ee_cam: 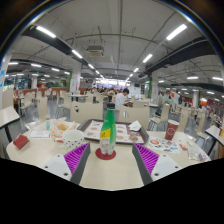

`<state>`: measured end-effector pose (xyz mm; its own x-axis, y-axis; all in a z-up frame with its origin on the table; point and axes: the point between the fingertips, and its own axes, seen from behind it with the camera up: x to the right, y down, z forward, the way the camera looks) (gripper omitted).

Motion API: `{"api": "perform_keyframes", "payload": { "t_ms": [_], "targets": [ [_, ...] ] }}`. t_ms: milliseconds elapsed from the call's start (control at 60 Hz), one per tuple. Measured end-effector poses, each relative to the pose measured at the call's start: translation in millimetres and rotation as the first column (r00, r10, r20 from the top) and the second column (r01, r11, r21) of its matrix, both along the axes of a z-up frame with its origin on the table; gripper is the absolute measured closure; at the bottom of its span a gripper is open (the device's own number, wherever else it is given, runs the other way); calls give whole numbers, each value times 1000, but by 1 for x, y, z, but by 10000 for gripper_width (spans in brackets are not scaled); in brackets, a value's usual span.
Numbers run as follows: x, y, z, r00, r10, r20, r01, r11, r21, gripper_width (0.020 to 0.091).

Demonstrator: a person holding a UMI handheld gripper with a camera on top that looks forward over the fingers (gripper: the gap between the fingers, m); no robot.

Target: Pour water

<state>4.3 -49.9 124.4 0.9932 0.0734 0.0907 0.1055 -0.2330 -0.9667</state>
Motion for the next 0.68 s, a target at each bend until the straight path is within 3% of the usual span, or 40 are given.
{"api": "perform_keyframes", "payload": {
  "t_ms": [267, 467, 683],
  "targets": [
    [15, -133, 13, 999, -48, -1, 48, 999, 7, 253],
    [-3, -191, 14, 999, 18, 33, -19, 999, 36, 256],
    [-16, -209, 13, 996, 75, -42, -73, 996, 48, 252]
  ]
}}
